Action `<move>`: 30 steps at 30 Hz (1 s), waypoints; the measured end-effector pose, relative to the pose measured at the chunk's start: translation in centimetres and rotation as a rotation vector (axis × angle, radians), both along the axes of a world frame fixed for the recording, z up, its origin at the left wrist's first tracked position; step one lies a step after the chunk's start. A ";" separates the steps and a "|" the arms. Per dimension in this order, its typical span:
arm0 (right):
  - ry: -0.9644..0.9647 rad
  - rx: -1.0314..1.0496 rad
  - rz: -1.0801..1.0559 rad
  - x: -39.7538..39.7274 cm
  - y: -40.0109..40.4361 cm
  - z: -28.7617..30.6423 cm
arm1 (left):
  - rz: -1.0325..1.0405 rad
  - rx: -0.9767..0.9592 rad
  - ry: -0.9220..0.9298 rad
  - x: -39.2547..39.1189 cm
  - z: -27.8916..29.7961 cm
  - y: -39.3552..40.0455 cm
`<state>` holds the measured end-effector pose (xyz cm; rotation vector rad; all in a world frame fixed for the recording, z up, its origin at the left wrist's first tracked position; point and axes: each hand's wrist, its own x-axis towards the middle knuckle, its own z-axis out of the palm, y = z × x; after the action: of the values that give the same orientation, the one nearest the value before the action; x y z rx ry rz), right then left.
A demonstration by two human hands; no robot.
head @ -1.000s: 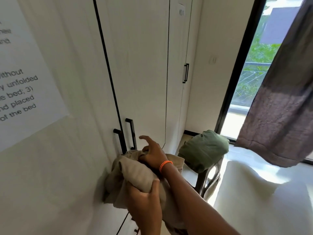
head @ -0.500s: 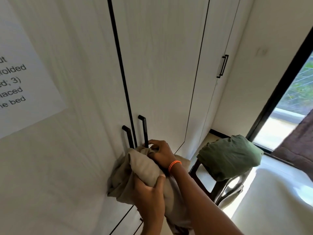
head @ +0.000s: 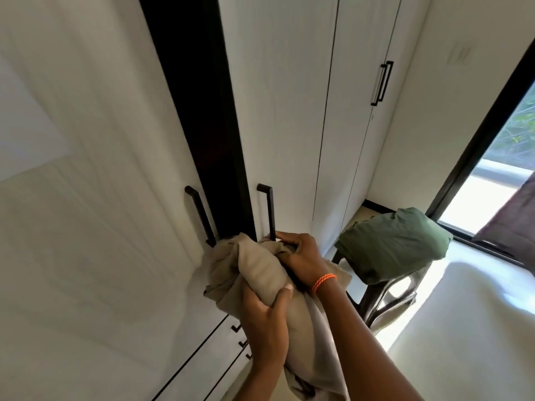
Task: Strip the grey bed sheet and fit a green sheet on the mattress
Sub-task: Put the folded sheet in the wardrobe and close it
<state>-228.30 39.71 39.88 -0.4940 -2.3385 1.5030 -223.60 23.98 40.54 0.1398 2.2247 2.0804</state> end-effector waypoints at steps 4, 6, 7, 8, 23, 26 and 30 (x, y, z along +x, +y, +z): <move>0.028 0.029 -0.035 5.3 3.0 0.7 | -0.184 0.073 -0.077 3.4 -0.1 2.4; 0.021 0.054 -0.055 8.1 5.0 0.6 | -0.289 0.087 -0.170 5.1 -0.1 3.7; 0.011 0.067 -0.071 9.5 6.1 0.6 | -0.341 0.085 -0.215 5.8 -0.2 4.4; 0.005 0.075 -0.078 10.8 7.3 0.4 | -0.389 0.082 -0.246 6.5 -0.2 5.0; 0.015 0.099 -0.470 23.9 19.0 0.9 | -0.864 -0.034 -0.329 9.1 0.1 16.3; -0.026 0.125 -0.595 24.4 19.7 0.8 | -0.855 -0.040 -0.321 9.0 0.5 17.7; -0.052 0.141 -0.713 23.7 20.1 1.0 | -0.740 -0.032 -0.290 8.0 0.6 18.4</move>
<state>-204.58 59.80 40.85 -1.1787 -1.9536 0.9843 -215.59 42.37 41.16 0.5275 1.6748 1.5416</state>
